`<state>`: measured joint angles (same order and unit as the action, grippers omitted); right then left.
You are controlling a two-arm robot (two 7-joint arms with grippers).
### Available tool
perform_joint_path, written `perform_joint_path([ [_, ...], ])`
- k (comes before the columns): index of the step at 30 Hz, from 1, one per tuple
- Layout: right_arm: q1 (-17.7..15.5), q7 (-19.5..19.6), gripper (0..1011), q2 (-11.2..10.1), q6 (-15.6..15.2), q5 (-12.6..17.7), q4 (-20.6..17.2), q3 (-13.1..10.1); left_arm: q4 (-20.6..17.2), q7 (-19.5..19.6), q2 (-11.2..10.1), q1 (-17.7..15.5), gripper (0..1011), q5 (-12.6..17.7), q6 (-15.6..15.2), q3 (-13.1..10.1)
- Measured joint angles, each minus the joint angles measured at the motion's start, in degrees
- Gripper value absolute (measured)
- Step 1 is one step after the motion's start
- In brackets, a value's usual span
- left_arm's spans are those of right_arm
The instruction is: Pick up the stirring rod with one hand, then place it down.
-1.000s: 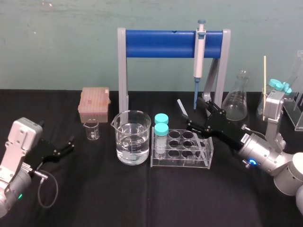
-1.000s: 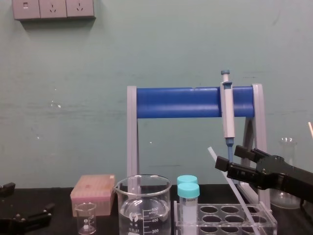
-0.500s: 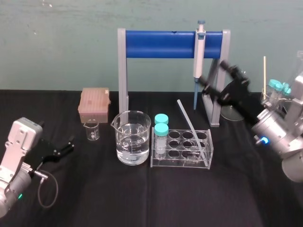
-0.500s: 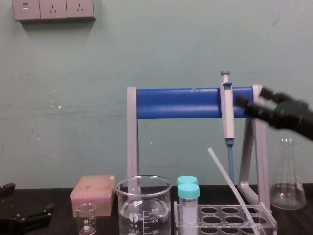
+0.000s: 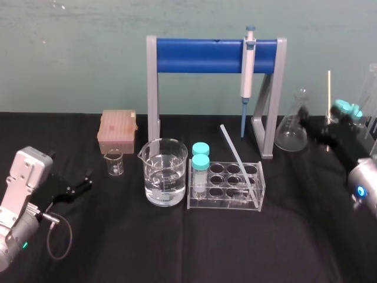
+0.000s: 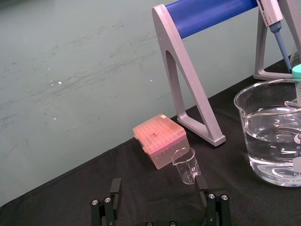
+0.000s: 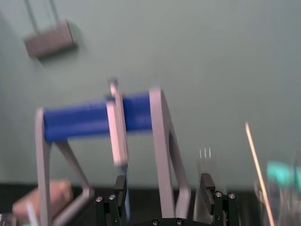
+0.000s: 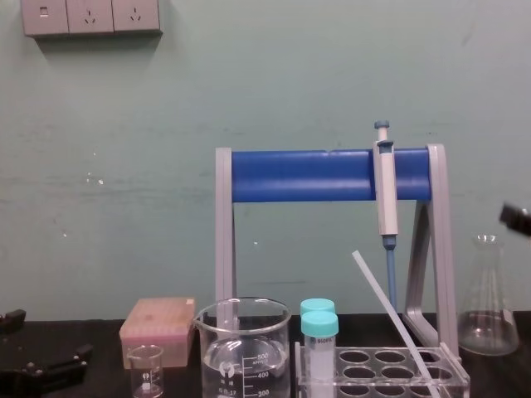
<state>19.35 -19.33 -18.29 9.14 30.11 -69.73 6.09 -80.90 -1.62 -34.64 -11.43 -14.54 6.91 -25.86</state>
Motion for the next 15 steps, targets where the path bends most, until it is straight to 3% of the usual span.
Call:
perform_joint_path([
  [1, -1.2, 1.0, 1000, -0.2, -3.0, 0.0, -1.2, -0.1, 0.0, 0.0, 0.0, 0.0, 1000, 0.0, 0.0, 0.0],
  [4, -2.9, 2.0, 1000, -0.5, -8.0, 0.0, -2.8, 0.5, 0.0, 0.0, 0.0, 0.0, 1000, 0.0, 0.0, 0.0],
  [8, -3.7, 2.6, 1000, -0.9, -12.8, -0.2, -3.5, 1.6, 0.0, 0.0, 0.0, 0.0, 1000, 0.0, 0.0, 0.0],
  [10, -3.7, 3.0, 1000, -1.0, -14.8, -0.5, -3.5, 2.2, 0.0, 0.0, 0.0, 0.0, 1000, 0.0, 0.0, 0.0],
  [15, -3.3, 3.6, 1000, -1.0, -16.2, -0.9, -3.0, 2.9, 0.0, 0.0, 0.0, 0.0, 1000, 0.0, 0.0, 0.0],
])
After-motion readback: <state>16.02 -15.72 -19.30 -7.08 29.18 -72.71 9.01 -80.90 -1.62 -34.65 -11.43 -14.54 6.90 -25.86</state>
